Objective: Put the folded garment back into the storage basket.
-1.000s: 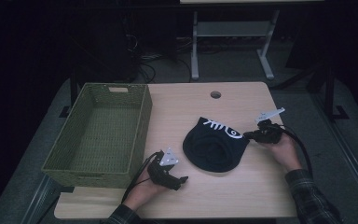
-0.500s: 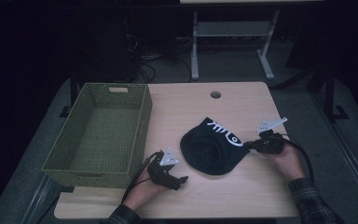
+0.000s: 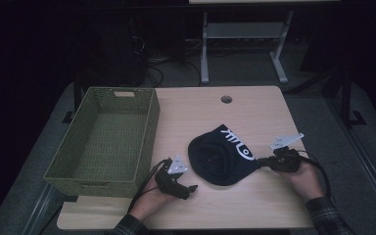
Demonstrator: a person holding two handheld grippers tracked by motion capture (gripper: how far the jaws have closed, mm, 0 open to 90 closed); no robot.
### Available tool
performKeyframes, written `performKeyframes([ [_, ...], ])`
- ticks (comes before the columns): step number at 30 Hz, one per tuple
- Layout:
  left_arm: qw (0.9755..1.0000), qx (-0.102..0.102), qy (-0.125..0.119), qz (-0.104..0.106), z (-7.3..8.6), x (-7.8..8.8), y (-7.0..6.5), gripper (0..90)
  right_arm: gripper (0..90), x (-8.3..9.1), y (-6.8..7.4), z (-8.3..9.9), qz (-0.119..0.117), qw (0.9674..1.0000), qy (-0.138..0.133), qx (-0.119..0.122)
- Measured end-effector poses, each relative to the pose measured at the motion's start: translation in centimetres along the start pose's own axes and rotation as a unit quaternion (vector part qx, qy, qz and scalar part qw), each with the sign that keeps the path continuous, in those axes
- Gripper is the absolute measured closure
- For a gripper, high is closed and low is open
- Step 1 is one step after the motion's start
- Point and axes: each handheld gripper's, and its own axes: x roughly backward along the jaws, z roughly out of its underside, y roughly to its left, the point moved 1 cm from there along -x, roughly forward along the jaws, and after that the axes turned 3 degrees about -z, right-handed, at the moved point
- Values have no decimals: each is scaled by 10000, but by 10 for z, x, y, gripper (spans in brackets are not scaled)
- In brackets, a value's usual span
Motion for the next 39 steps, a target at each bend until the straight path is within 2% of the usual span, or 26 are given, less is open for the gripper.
performKeyframes([
  [6, 10000, 10, -12, 5, 0, 0, 0, 122, 895, 18, 4, 2, 276, 9991, -295, -154],
  [11, 10000, 18, -20, 8, 0, 0, 0, 122, 760, 34, 12, 17, 492, 9973, -449, -320],
  [14, 10000, 21, -20, 8, 0, 0, 0, 122, 645, 39, 18, 28, 652, 9958, -505, -400],
  [18, 10000, 20, -21, 8, 0, 0, 0, 121, 483, 41, 26, 41, 852, 9934, -546, -540],
  [22, 10000, 20, -20, 8, 0, 0, 0, 121, 331, 42, 33, 56, 1245, 9888, -607, -549],
  [25, 10000, 27, -20, 1, 0, 0, 0, 121, 239, 40, 34, 64, 1368, 9868, -591, -641],
  [29, 10000, 31, -18, -3, 0, 0, -1, 121, 132, 37, 35, 70, 1392, 9856, -572, -770],
  [31, 10000, 37, -20, -7, 0, 0, -1, 121, 89, 34, 35, 72, 1410, 9857, -556, -736],
  [34, 10000, 61, 36, -53, -1, 0, -1, 121, 68, 28, 36, 72, 1427, 9860, -475, -720],
  [39, 9998, 84, 193, -41, -6, -1, -3, 127, 19, 24, 36, 71, 1263, 9881, -420, -772],
])
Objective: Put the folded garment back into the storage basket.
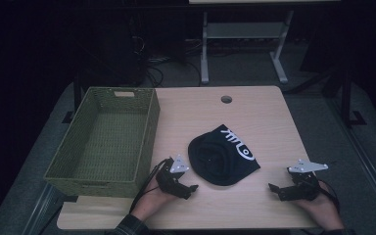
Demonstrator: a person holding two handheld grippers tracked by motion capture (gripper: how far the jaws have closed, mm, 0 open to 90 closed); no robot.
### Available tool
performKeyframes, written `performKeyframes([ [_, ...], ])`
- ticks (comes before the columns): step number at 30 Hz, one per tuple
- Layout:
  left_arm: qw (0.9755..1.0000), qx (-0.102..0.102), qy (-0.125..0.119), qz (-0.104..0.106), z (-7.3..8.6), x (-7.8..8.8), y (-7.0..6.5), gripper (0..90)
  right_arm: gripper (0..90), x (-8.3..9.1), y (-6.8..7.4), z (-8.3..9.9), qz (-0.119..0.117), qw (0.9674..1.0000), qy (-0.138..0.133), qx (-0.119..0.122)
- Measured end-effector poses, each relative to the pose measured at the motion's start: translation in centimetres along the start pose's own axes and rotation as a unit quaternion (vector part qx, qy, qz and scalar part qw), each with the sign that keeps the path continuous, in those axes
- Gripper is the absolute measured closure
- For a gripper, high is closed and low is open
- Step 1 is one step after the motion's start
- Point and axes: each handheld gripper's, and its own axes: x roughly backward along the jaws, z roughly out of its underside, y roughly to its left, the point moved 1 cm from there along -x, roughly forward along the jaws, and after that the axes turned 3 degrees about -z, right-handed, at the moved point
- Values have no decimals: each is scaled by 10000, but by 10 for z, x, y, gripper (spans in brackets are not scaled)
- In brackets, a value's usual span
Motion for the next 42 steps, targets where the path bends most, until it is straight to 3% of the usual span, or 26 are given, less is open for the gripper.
performKeyframes([
  [3, 9999, 27, 79, 66, -5, 1, -2, 128, 19, 0, 0, 0, 1, 10000, 2, -2],
  [11, 9994, -145, 262, 146, -28, 7, -4, 129, 19, 0, 0, 0, -5, 10000, 3, 0],
  [14, 9989, -135, 351, 292, -36, 7, -1, 132, 19, 0, 0, 0, -12, 10000, 8, -11],
  [19, 9979, -151, 541, 322, -51, 7, 4, 133, 19, 0, 0, 0, -12, 10000, 9, -12],
  [23, 9977, -177, 553, 346, -61, 6, 8, 137, 19, 0, 0, 0, -13, 10000, 13, -19],
  [32, 9966, -302, 632, 425, -92, -6, 18, 179, 19, 0, 0, 0, -12, 10000, 9, -12],
  [39, 9920, -519, 1025, 518, -105, -24, 17, 193, 19, 0, 0, 0, -12, 10000, 10, -14],
  [42, 9913, -528, 1094, 514, -108, -34, 15, 200, 19, 0, 0, 0, -12, 10000, 8, -11],
])
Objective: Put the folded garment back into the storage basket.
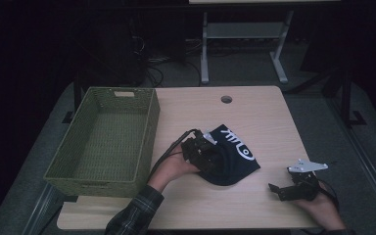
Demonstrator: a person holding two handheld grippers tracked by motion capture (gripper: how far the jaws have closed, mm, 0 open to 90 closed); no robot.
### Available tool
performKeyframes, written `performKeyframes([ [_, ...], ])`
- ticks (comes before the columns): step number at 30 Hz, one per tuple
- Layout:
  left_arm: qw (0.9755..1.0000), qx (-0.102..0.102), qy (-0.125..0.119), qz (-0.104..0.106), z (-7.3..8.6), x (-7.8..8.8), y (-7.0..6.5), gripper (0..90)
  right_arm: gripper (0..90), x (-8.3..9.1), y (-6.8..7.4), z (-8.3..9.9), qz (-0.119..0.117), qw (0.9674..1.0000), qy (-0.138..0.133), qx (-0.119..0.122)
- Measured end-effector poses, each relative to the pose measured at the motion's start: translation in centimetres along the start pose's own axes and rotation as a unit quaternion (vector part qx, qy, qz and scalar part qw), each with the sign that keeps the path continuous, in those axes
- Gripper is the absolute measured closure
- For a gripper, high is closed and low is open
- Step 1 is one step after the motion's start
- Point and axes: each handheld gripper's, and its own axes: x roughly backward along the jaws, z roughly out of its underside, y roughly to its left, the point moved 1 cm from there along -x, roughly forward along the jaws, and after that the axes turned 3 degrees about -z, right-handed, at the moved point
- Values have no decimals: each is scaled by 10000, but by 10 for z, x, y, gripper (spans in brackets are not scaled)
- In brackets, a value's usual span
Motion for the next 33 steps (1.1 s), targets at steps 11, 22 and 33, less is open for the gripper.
performKeyframes([
  [11, 9993, -39, 381, 37, 0, -27, 5, 201, 19, 0, 0, 0, 0, 10000, 2, 0],
  [22, 9990, -170, 412, -29, 2, -28, 4, 296, 19, 0, 0, 0, 1, 10000, 1, 0],
  [33, 9988, -104, 395, 255, 4, -22, 7, 654, 19, 0, 0, 0, 0, 10000, 5, -8],
])
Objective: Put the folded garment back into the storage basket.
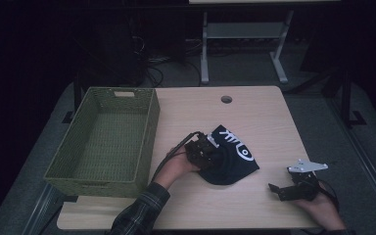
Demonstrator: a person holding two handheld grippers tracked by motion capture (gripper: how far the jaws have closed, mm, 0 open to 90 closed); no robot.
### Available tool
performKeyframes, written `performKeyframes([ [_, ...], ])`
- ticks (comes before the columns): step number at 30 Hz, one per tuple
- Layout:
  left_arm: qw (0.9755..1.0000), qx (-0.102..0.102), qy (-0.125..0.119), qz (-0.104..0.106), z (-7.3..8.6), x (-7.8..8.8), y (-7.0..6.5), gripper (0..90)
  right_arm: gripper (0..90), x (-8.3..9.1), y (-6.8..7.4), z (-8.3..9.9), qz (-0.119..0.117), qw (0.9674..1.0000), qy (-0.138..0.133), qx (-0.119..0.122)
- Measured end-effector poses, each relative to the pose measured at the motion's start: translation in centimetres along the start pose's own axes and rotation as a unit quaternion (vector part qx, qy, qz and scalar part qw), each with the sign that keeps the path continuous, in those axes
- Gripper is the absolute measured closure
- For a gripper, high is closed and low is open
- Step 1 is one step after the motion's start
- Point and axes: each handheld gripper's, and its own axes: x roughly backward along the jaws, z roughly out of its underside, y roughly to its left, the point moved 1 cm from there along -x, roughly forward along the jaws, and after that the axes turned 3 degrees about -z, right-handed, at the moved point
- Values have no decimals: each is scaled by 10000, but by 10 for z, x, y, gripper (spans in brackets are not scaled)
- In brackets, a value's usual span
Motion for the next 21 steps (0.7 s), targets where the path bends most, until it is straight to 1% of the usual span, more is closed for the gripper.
performKeyframes([
  [2, 10000, 13, 12, 25, 0, 0, 0, 699, 19, 0, 0, 0, 0, 10000, 0, 0],
  [4, 10000, 50, 21, 20, 0, 0, 1, 719, 19, 0, 0, 0, 0, 10000, 0, 0],
  [8, 10000, 73, -3, 24, 0, 1, 1, 725, 19, 0, 0, 0, 0, 10000, 0, -2],
  [9, 9999, 102, -50, 71, 0, 2, 1, 726, 19, 0, 0, 0, 1, 10000, -5, 7],
  [11, 9998, 124, -127, 77, -1, 4, 1, 726, 19, 0, 0, 0, 1, 10000, -5, 8],
  [14, 9993, 190, -283, 129, -2, 12, 2, 726, 19, 0, 0, 0, 0, 10000, -2, 2],
  [17, 9990, 181, -379, 157, -5, 23, 1, 727, 19, 0, 0, 0, 1, 10000, -5, 7],
  [18, 9986, 220, -445, 187, -5, 25, 0, 727, 19, 0, 0, 0, 0, 10000, -4, 7],
  [19, 9988, 164, -426, 182, -6, 29, 0, 727, 20, 0, 0, 0, 1, 10000, -5, 6],
  [21, 9988, 156, -448, 140, -8, 33, 0, 727, 19, 0, 0, 0, 2, 10000, -5, 7],
])
